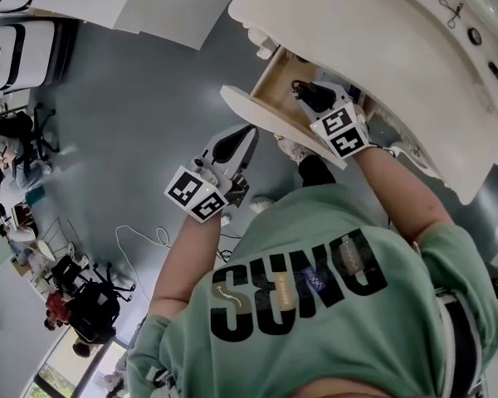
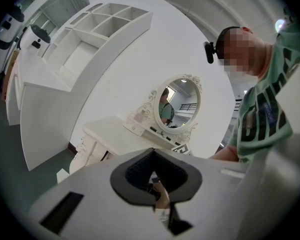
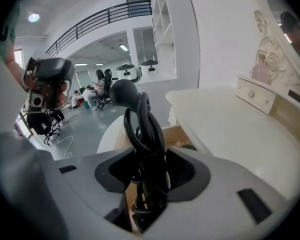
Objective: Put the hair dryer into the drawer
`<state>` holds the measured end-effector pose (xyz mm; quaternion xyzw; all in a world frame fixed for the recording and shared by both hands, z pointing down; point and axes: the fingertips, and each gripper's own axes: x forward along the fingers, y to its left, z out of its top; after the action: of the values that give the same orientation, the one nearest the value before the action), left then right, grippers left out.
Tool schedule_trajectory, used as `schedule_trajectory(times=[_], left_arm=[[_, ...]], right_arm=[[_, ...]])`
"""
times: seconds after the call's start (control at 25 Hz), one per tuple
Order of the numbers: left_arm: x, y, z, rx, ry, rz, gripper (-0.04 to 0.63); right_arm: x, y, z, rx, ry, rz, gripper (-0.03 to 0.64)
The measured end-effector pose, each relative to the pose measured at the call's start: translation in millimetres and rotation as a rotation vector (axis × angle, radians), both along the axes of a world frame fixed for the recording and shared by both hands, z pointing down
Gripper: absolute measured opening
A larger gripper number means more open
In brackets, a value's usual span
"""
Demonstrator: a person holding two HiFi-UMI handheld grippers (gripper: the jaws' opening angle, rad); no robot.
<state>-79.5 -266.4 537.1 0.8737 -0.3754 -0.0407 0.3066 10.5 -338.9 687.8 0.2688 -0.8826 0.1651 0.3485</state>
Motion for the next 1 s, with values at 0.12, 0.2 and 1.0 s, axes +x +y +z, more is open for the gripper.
schedule_trajectory(times=[0.12,0.2,1.0], left_arm=[[-3,6,3,-0.006,-0.005,-0.008,0.009],[-4,9,4,-0.01,-0.007,-0.012,0.011],[-17,21,12,-0.03,-0.004,-0.03,0.011]], right_arm=[[-10,-4,13,0.015,0.074,-0.029,0.164],[-15,-8,22,0.021,0.124,-0.039,0.166],[-27,-5,62,-0.17,0.121,0.013,0.222]])
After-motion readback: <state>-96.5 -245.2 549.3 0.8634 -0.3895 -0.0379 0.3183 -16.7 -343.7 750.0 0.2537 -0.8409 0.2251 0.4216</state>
